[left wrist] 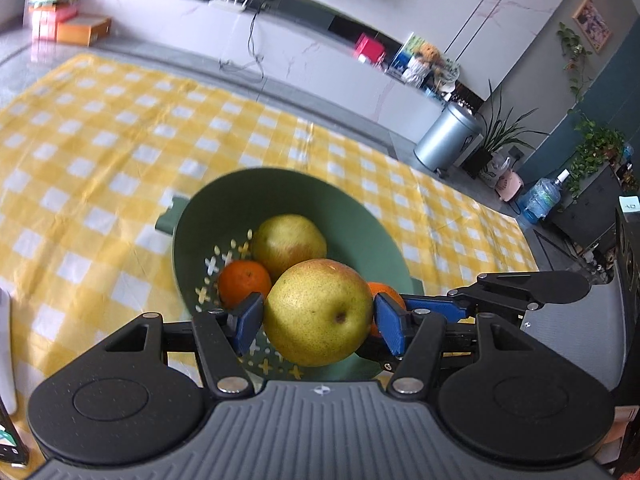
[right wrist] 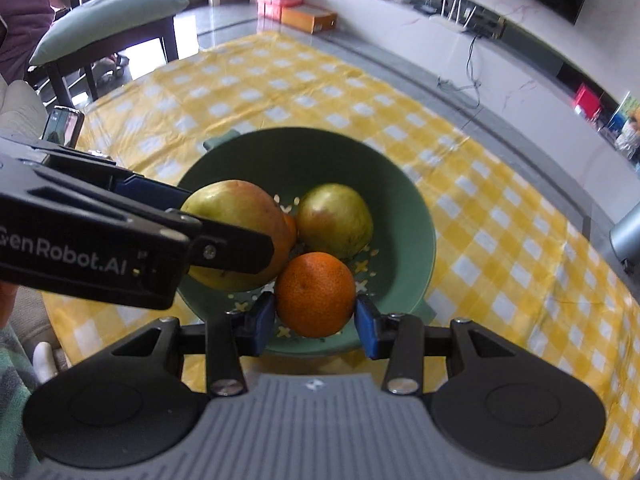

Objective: Organize fruits
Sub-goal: 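Carry the apple in the left tool and orange in the right tool into the colander, then open the left tool to release the apple while the right tool releases the orange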

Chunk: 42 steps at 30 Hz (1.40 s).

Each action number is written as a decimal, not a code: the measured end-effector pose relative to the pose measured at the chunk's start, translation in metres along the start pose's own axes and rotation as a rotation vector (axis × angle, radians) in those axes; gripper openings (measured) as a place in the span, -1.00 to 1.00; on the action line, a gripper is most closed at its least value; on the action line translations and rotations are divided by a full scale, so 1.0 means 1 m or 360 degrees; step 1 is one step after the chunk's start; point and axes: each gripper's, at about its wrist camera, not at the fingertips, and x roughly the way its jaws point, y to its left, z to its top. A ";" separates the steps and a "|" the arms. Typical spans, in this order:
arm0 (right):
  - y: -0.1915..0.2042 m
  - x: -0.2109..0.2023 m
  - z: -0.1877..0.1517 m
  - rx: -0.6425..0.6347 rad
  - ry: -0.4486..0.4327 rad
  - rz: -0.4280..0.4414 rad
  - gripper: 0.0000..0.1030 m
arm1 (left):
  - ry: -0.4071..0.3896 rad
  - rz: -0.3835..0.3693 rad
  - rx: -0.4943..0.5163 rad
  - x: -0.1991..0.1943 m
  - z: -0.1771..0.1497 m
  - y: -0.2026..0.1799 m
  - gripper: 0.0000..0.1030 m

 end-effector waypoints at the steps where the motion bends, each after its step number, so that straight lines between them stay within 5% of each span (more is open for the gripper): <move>1: -0.001 0.003 0.002 0.0000 0.0032 0.0012 -0.21 | 0.0014 -0.0003 -0.0010 0.003 0.000 0.002 0.35; 23: -0.006 0.044 0.017 -0.0117 0.0352 0.0131 -0.20 | 0.0198 0.0117 0.0044 0.034 -0.001 0.001 0.35; 42: -0.010 0.014 0.008 -0.0075 0.0190 0.0098 -0.14 | 0.0154 0.0155 0.0102 0.029 -0.005 -0.005 0.42</move>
